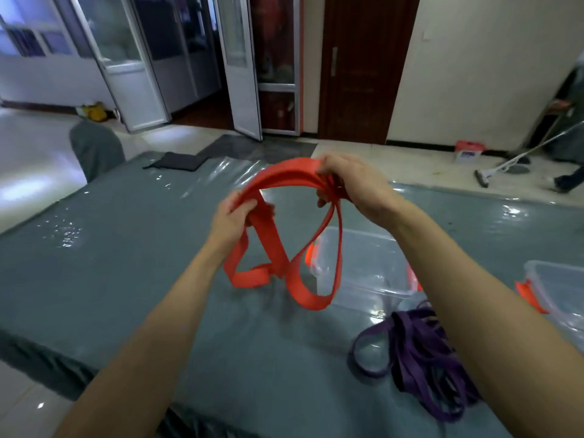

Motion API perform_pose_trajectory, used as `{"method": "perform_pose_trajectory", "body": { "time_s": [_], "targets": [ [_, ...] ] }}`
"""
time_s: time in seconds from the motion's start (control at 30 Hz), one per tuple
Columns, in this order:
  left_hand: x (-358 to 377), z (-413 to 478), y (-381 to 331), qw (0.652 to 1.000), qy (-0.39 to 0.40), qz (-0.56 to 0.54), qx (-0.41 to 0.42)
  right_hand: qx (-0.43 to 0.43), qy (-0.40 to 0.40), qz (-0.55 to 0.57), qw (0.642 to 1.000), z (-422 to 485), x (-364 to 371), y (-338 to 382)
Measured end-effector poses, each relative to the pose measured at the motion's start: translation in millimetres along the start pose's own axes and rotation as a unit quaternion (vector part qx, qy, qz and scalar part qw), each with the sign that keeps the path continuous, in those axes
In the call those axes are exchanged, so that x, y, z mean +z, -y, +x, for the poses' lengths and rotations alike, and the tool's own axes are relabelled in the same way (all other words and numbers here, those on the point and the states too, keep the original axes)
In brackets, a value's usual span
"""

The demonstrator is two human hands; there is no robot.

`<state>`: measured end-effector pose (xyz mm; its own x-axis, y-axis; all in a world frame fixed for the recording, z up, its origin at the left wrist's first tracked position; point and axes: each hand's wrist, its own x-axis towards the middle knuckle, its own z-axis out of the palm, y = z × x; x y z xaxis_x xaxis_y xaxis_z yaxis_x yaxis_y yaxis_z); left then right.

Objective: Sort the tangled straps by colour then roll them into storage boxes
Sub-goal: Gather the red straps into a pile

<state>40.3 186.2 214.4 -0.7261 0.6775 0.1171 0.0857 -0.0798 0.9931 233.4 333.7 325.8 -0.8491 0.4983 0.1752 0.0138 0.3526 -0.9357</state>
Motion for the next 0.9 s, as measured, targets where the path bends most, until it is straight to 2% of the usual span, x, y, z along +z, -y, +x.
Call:
{"method": "perform_pose_trajectory", "body": {
  "time_s": [0.03, 0.07, 0.13, 0.2, 0.27, 0.33, 0.5, 0.6, 0.7, 0.77, 0.83, 0.9],
  "targets": [
    [-7.5, 3.4, -13.9, 0.999, -0.015, 0.014, 0.030, 0.001, -0.003, -0.024, 1.000, 1.9, -5.1, -0.3],
    [-15.6, 5.0, -26.3, 0.996, -0.009, 0.072, 0.059, 0.006, 0.002, -0.065, 0.998, 3.6, -9.7, -1.9],
    [-31.3, 5.5, -46.6, 0.958, 0.038, 0.264, 0.104, 0.013, 0.018, -0.139, 0.990, 4.9, -19.0, -6.2],
    [-43.0, 2.2, -63.7, 0.921, 0.072, 0.361, 0.127, -0.001, 0.026, -0.105, 0.994, 2.7, -30.4, -8.7],
    [-42.0, -3.6, -79.3, 0.922, 0.122, 0.348, 0.116, -0.030, 0.023, -0.020, 0.999, -2.4, -40.0, -8.6],
    [-35.8, -9.1, -88.8, 0.913, 0.169, 0.355, 0.110, -0.045, 0.026, -0.021, 0.998, -6.4, -48.5, -8.6],
    [-8.5, -22.7, -105.1, 0.939, 0.130, 0.288, 0.133, -0.049, 0.036, -0.073, 0.995, -18.5, -80.9, -0.8],
    [33.7, -31.3, -129.0, 0.920, 0.143, 0.333, 0.148, -0.009, 0.096, -0.151, 0.984, -29.1, -90.7, -6.7],
    [79.4, -36.5, -162.5, 0.903, 0.182, 0.346, 0.181, -0.028, 0.134, -0.150, 0.979, -44.1, -89.9, -26.7],
    [109.0, -42.0, -181.1, 0.878, 0.201, 0.390, 0.191, -0.033, 0.153, -0.118, 0.981, -57.9, -94.4, -42.6],
    [135.6, -46.5, -194.7, 0.862, 0.193, 0.421, 0.206, -0.043, 0.118, -0.076, 0.989, -69.7, -105.2, -55.6],
    [161.8, -50.7, -202.9, 0.872, 0.183, 0.398, 0.219, -0.047, 0.066, -0.053, 0.995, -80.6, -115.7, -69.0]
  ]
}}
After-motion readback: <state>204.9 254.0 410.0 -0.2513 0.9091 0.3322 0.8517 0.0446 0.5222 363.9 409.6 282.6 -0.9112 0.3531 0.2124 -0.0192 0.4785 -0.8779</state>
